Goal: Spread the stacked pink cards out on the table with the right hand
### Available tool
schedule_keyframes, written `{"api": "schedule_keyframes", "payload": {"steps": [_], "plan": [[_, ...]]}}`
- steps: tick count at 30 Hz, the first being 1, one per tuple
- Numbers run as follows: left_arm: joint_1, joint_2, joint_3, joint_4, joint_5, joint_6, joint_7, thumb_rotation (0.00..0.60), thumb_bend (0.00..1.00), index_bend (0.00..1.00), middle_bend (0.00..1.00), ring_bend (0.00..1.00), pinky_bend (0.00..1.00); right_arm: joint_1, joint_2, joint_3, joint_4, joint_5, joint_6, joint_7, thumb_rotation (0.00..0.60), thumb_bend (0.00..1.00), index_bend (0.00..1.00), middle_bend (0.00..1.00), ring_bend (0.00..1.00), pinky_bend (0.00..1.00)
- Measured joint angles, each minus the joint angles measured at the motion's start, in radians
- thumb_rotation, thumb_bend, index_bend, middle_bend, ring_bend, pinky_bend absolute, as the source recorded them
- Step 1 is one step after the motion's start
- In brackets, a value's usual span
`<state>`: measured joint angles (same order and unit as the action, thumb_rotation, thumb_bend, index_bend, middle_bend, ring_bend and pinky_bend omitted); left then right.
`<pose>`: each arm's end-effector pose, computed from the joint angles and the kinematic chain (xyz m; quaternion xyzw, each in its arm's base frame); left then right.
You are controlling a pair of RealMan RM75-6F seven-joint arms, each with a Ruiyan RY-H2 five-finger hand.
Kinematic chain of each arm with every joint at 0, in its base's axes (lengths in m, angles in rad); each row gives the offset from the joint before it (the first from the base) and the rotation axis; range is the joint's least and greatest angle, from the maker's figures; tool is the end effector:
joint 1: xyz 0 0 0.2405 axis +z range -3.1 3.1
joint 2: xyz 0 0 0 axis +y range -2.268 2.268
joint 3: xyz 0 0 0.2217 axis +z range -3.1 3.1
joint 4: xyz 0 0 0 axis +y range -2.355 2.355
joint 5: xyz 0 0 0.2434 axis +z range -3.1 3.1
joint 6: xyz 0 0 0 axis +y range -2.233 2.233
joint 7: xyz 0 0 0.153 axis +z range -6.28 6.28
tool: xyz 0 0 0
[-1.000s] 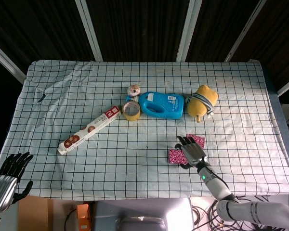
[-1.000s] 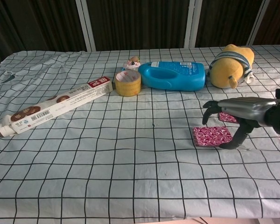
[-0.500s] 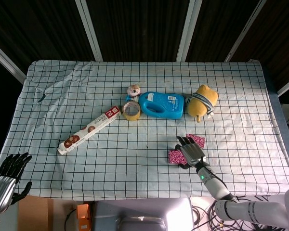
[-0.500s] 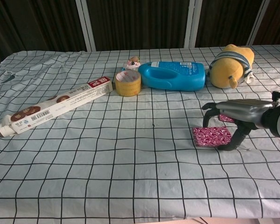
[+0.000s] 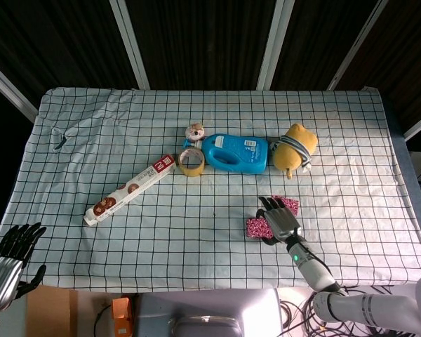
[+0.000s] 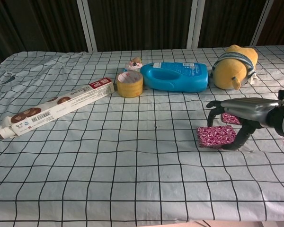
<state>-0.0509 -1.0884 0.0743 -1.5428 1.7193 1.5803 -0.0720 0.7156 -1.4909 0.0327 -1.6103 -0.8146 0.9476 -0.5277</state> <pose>-0.2926 0.1480 0.1118 -0.6605 -0.3581 -0.3985 0.5260 -0.1746 -0.2860 -0.0677 0.7533 -0.4506 0.2278 0.4214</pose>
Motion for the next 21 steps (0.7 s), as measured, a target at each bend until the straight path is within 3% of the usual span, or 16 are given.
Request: {"api": "schedule_keyframes", "payload": {"steps": [9,21], "plan": [[0.000,0.001,-0.001,0.000,-0.001,0.001,-0.002,0.600,0.43,0.00,0.05,0.00,0.00,-0.002,0.010,0.021,-0.005,-0.009,0.008,0.021,0.600,0.19,0.44,0.00,0.00,0.00],[-0.004,0.000,-0.004,-0.001,-0.010,-0.011,-0.001,0.600,0.43,0.00,0.05,0.00,0.00,0.046,-0.049,0.120,0.110,0.102,0.030,-0.002,0.600,0.19,0.42,0.00,0.00,0.00]]}}
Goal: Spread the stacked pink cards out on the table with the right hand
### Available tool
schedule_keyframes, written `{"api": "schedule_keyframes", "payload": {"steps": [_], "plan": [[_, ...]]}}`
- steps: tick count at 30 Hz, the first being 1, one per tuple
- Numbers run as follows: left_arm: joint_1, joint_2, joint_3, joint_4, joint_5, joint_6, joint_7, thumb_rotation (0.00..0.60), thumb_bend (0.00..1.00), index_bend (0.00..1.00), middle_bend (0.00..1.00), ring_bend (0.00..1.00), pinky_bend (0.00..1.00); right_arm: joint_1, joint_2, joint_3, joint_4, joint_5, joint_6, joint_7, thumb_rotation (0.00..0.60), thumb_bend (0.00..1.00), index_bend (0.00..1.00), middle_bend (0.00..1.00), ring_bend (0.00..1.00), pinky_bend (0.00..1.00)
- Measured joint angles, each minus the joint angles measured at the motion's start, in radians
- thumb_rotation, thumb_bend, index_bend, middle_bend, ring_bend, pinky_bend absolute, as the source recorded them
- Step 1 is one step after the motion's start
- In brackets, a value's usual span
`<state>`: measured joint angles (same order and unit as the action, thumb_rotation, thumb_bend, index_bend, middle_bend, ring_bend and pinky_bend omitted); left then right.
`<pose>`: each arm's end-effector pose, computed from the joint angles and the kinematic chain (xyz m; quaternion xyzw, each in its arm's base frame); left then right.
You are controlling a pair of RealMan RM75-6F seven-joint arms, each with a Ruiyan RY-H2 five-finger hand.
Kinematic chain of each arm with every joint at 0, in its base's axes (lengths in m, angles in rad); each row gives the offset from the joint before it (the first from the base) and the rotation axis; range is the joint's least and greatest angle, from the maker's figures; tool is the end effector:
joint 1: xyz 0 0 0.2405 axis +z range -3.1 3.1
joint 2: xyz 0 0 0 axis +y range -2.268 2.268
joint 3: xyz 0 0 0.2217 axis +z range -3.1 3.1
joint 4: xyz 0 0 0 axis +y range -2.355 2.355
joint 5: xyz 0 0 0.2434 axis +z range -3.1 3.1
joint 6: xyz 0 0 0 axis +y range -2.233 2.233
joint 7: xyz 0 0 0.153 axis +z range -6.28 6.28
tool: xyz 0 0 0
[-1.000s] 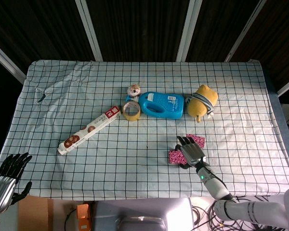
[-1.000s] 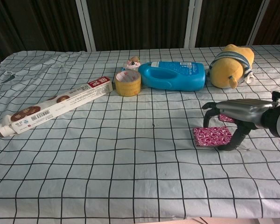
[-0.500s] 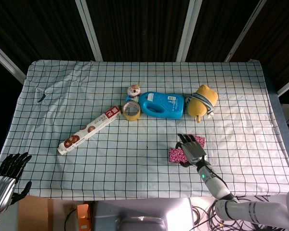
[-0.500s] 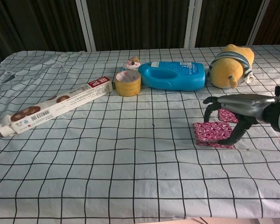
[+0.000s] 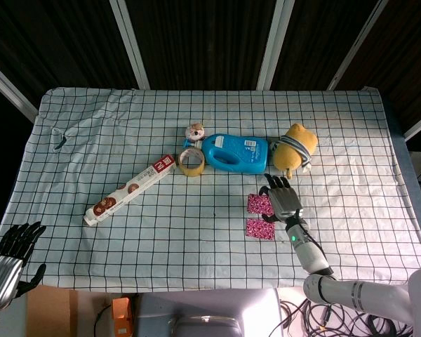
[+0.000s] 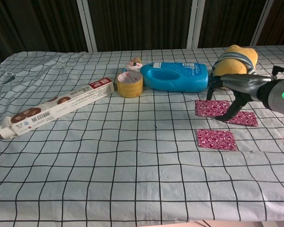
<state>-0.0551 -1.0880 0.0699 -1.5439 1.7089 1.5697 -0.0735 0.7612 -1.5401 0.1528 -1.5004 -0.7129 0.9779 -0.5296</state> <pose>-0.2936 0.1505 0.1117 -0.6592 -0.3608 -0.3963 0.5275 -0.1629 -0.3361 -0.0539 0.6988 -0.4623 0.2670 0.4761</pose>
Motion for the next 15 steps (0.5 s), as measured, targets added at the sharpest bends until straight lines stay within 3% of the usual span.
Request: {"api": "schedule_keyframes", "payload": {"steps": [8,15], "plan": [[-0.008,0.009,-0.011,-0.004,-0.027,-0.019,-0.014,0.600,0.43,0.00,0.05,0.00,0.00,0.058,-0.128,0.024,0.155,0.041,-0.038,-0.030,0.600,0.19,0.37,0.00,0.00,0.00],[-0.009,0.010,-0.010,-0.004,-0.026,-0.019,-0.015,0.600,0.43,0.00,0.05,0.00,0.00,0.071,-0.154,0.020,0.173,0.042,-0.055,-0.046,0.600,0.19,0.17,0.00,0.00,0.00]]}}
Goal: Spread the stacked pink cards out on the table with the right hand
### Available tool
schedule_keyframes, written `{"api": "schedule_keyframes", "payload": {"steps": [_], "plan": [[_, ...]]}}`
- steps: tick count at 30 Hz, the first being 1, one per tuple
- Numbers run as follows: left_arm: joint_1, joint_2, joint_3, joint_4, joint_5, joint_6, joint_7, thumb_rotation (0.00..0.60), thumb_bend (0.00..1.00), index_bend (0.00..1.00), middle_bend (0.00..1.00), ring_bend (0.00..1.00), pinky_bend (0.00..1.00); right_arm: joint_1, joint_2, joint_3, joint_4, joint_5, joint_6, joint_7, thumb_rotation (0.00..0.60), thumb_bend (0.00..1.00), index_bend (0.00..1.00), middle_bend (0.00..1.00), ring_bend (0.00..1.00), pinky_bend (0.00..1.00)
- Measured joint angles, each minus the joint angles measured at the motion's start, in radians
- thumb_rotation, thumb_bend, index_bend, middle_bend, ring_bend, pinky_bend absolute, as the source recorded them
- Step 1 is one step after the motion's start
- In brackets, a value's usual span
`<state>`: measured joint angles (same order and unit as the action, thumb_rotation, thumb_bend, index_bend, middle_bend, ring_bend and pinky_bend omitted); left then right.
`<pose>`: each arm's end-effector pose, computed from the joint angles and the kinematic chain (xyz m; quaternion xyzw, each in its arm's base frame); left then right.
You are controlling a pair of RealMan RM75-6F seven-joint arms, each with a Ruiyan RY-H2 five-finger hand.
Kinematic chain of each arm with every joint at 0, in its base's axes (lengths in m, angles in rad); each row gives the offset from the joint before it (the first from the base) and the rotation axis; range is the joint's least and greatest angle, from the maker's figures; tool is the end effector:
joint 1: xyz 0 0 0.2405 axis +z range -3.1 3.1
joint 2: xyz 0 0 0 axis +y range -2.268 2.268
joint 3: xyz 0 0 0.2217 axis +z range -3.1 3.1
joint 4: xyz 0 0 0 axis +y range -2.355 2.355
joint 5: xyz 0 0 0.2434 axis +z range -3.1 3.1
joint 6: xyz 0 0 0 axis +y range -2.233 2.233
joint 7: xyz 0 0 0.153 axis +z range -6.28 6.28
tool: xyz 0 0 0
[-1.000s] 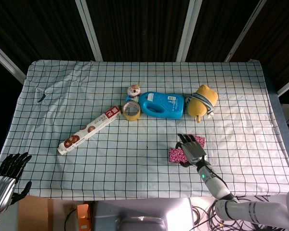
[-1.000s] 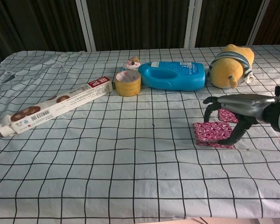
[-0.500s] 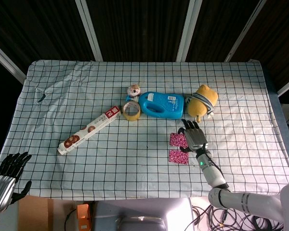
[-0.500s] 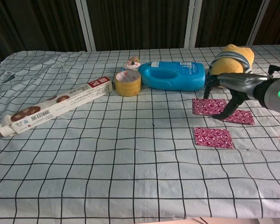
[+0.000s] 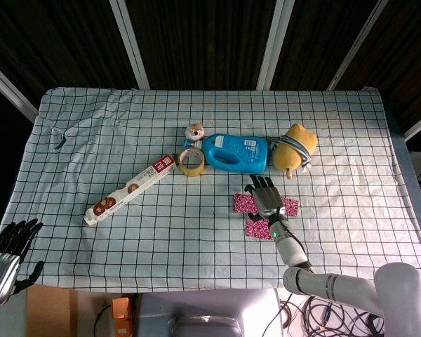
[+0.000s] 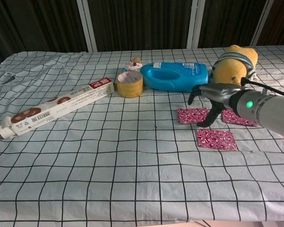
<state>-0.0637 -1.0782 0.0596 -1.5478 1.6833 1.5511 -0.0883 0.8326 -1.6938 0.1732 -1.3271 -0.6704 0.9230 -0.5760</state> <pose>-0.2966 0.1562 0.1149 -0.6535 -0.3678 -0.3934 0.5319 -0.1468 -0.3498 -0.0910 0.7155 -0.4520 0.2552 0.4675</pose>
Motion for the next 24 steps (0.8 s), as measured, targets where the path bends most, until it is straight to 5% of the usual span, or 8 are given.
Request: {"api": "schedule_keyframes", "payload": {"steps": [12,18,24], "plan": [[0.006,-0.002,0.003,-0.001,0.010,0.016,0.005,0.600,0.43,0.00,0.05,0.00,0.00,-0.094,0.191,-0.065,-0.250,-0.157,0.091,0.046,0.600,0.19,0.08,0.00,0.00,0.00],[0.011,-0.002,0.005,0.000,0.022,0.028,0.003,0.600,0.43,0.00,0.05,0.00,0.00,-0.239,0.336,-0.174,-0.384,-0.434,0.274,0.134,0.600,0.19,0.05,0.00,0.00,0.00],[0.013,-0.009,0.009,0.000,0.042,0.040,0.020,0.600,0.43,0.00,0.05,0.00,0.00,-0.497,0.453,-0.336,-0.398,-0.727,0.598,0.257,0.600,0.19,0.04,0.00,0.00,0.00]]}}
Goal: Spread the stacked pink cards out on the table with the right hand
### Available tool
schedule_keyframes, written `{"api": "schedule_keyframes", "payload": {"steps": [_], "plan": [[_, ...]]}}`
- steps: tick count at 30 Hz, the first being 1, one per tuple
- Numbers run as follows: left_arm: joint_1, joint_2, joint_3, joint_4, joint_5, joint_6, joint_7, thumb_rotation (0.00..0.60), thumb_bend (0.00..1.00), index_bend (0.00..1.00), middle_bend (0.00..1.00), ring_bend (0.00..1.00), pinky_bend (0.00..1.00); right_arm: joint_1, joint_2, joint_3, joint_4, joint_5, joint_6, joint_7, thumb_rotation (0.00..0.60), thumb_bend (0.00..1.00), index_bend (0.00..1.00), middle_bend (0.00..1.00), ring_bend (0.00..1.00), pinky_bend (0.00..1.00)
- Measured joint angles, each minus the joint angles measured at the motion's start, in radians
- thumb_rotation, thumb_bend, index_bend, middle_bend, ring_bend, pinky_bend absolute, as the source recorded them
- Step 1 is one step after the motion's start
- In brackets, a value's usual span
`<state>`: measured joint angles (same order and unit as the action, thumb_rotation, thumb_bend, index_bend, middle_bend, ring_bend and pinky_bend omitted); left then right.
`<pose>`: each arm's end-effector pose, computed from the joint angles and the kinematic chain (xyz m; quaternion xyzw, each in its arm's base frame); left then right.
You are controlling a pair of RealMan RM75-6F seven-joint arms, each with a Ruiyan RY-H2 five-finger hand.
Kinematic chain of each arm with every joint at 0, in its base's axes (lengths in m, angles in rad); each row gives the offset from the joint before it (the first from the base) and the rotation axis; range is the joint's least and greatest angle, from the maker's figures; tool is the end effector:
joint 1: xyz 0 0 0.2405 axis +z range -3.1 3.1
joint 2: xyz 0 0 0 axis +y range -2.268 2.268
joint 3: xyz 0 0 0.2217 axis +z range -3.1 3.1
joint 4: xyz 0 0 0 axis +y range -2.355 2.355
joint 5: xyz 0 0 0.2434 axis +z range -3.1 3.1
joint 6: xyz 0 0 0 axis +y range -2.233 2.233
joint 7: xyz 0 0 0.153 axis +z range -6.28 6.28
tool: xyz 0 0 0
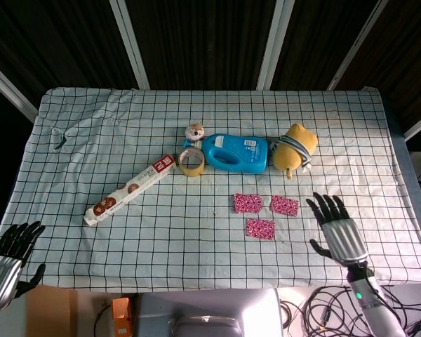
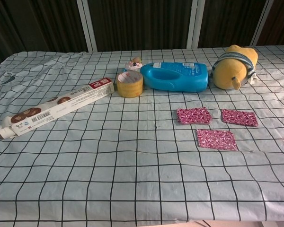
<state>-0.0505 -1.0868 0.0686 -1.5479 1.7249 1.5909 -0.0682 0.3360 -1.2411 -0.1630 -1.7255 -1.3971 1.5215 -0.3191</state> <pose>-0.2898 0.1491 0.1135 -0.6591 -0.3523 -0.4047 0.5271 -0.2348 -0.1960 0.0498 0.6803 -0.3485 0.3501 0.5414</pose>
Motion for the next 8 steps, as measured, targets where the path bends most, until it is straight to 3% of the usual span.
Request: {"api": "schedule_keyframes", "payload": {"steps": [4,8], "plan": [[-0.004,-0.005,0.001,-0.003,0.003,-0.010,0.015,0.600,0.43,0.00,0.05,0.00,0.00,-0.158,0.020,-0.054,0.099,-0.100,0.169,0.143,0.600,0.19,0.02,0.00,0.00,0.00],[-0.011,-0.009,0.000,-0.011,0.007,-0.021,0.034,0.600,0.43,0.00,0.05,0.00,0.00,-0.205,0.034,-0.074,0.167,-0.177,0.190,0.244,0.600,0.19,0.01,0.00,0.00,0.00]]}}
